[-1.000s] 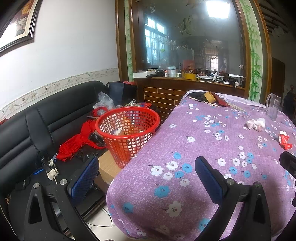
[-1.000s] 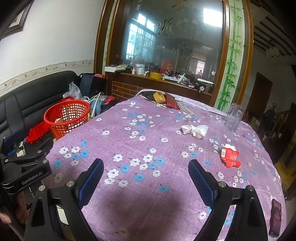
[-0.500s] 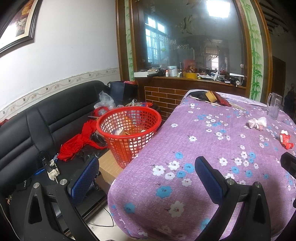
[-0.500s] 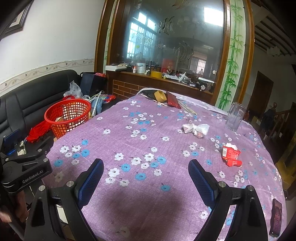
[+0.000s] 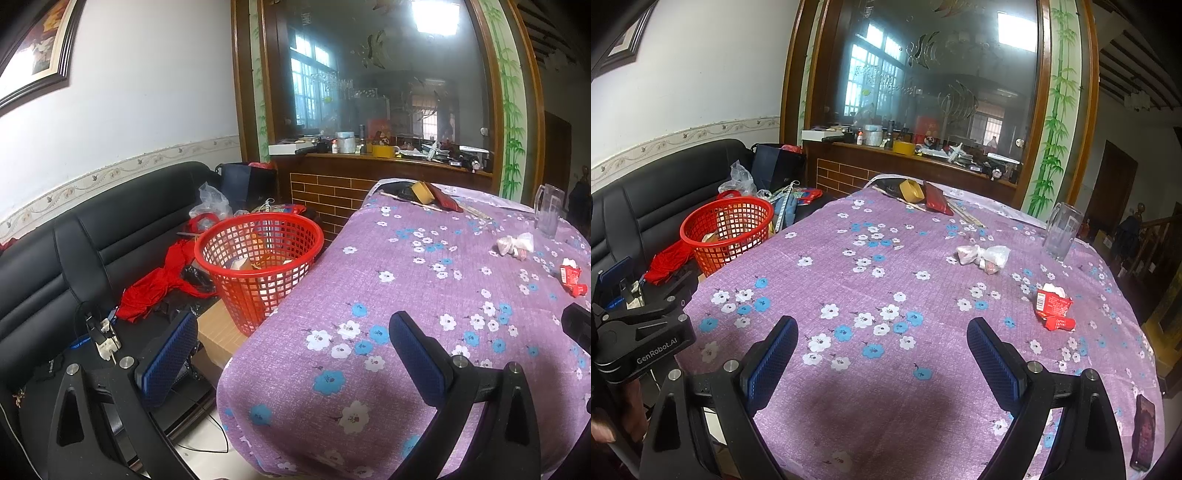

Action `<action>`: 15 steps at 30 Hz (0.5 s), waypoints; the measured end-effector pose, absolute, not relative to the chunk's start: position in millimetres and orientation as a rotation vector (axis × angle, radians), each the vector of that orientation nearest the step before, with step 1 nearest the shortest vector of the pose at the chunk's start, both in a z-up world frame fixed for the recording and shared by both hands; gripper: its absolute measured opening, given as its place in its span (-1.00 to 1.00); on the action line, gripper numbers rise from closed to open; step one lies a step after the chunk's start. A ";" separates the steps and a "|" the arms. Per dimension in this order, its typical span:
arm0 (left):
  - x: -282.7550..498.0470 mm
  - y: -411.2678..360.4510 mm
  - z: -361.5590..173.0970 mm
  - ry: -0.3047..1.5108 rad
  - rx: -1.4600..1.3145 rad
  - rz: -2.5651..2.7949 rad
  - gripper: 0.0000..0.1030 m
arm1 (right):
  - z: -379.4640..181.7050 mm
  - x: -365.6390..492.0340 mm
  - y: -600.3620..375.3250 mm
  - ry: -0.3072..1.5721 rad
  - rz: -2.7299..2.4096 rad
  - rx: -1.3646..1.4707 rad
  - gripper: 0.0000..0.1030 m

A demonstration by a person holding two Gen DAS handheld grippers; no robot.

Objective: Collect trash

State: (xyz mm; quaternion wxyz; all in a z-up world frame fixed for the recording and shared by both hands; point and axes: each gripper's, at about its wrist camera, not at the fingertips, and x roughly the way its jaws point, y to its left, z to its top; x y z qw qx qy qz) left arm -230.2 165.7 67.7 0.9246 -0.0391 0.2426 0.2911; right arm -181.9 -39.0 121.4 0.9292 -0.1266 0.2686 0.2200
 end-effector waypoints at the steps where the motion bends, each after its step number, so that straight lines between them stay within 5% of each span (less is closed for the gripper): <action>1: -230.3 166.1 67.6 0.500 -0.078 0.595 1.00 | 121.7 -181.8 -39.2 0.550 0.450 -0.259 0.85; 9: -201.2 146.0 72.6 0.542 0.024 0.515 1.00 | 110.3 -155.1 -62.3 0.635 0.400 -0.187 0.86; 15: -127.0 106.7 58.2 0.777 -0.019 0.259 1.00 | 89.7 -94.1 -137.1 0.768 0.187 -0.068 0.96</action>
